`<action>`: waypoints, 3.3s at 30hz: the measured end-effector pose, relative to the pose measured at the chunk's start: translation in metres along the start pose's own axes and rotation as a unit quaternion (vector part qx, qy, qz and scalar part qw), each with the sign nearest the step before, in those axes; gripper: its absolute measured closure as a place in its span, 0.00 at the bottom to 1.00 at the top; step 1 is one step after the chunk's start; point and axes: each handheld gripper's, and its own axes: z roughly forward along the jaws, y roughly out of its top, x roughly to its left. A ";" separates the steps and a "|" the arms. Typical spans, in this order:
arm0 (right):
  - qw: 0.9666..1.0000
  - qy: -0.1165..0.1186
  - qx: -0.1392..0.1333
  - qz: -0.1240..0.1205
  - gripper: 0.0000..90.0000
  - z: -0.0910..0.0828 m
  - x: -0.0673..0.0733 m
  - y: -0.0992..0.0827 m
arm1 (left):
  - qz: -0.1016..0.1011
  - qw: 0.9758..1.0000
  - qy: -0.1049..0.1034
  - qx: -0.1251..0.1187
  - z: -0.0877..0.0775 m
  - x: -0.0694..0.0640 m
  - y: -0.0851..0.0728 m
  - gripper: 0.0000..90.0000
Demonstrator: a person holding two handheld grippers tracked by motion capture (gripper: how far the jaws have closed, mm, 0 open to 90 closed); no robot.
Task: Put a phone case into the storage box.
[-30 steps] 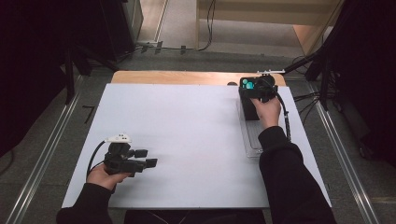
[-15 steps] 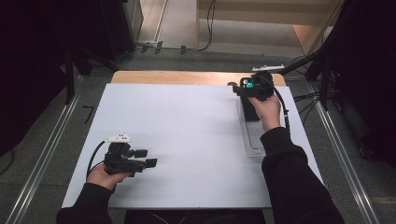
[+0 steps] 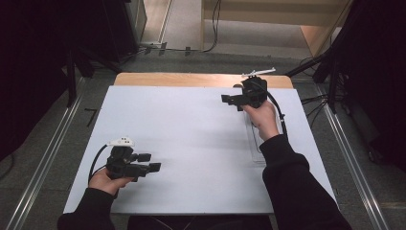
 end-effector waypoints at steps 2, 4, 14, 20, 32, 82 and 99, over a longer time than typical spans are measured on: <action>1.000 0.002 0.005 -0.006 0.01 0.003 0.005 -0.001 | 0.000 1.000 -0.001 -0.001 0.000 0.000 0.000 0.37; 1.000 0.006 0.014 -0.013 0.01 0.007 0.011 -0.003 | 0.002 1.000 -0.001 -0.001 0.000 0.000 0.000 0.37; 0.998 0.038 0.038 -0.027 0.03 0.010 0.029 -0.011 | -0.002 1.000 0.000 -0.002 -0.003 0.001 0.001 0.37; 0.997 0.051 0.049 -0.040 0.05 0.005 0.036 -0.021 | -0.001 1.000 0.001 -0.007 -0.007 0.002 0.003 0.37; 0.993 0.091 0.061 -0.052 0.20 -0.011 0.045 -0.044 | 0.001 1.000 -0.002 -0.009 -0.007 0.002 0.003 0.37; 0.978 0.151 0.106 -0.094 0.21 -0.072 0.043 -0.153 | 0.042 0.998 -0.038 0.004 -0.003 -0.014 0.001 0.37; 0.980 0.136 0.118 -0.085 0.21 -0.085 0.027 -0.173 | 0.047 0.998 -0.043 0.011 -0.003 -0.018 -0.004 0.37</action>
